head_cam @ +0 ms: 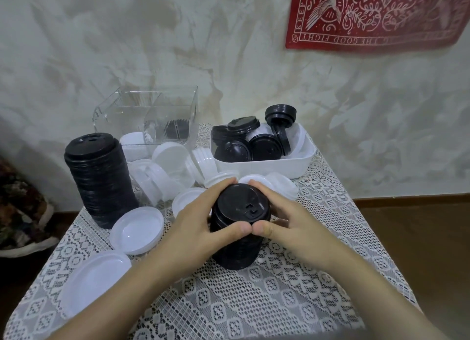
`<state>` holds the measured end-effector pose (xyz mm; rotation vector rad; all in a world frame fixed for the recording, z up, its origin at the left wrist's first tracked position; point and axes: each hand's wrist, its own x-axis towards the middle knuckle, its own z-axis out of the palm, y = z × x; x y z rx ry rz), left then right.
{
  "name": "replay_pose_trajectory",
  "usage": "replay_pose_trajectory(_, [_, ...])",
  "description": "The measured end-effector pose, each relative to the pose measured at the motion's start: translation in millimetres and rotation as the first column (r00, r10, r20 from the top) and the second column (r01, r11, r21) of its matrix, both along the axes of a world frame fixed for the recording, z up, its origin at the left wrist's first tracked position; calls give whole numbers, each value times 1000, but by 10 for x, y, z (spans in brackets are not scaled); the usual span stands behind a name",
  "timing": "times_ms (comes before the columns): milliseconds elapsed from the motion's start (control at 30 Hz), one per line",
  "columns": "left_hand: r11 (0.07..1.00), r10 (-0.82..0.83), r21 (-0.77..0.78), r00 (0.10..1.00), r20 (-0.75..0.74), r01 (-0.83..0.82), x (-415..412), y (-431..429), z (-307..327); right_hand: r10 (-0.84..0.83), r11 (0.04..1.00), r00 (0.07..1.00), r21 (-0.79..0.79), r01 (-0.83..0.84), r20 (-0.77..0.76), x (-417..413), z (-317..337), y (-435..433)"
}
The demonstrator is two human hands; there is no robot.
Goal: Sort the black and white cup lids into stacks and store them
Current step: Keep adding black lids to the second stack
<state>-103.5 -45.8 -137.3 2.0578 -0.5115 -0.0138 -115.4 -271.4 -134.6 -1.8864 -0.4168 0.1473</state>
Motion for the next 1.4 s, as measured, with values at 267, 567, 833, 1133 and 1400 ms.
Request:
replay_pose_trajectory(267, [999, -33, -29, 999, -18, 33, 27, 24, -9, 48, 998, 996, 42, -45, -71, 145, 249, -181])
replay_pose_trajectory(567, [995, -55, -88, 997, -56, 50, 9, 43, -63, -307, 815, 872, -369, 448, 381, 1156, 529, -125])
replay_pose_trajectory(833, [993, -82, -88, 995, -57, 76, 6, 68, -60, -174, 737, 936, -591, 330, 306, 1649, 536, 214])
replay_pose_trajectory(1133, [995, -62, -77, 997, -39, 59, -1, 65, -69, -138, 935, 980, -308, 176, 143, 1567, 448, 30])
replay_pose_trajectory(1400, [993, -62, -106, 997, -53, 56, 0, 68, -76, -192, 976, 978, -90, 199, 79, 1088, 708, -5])
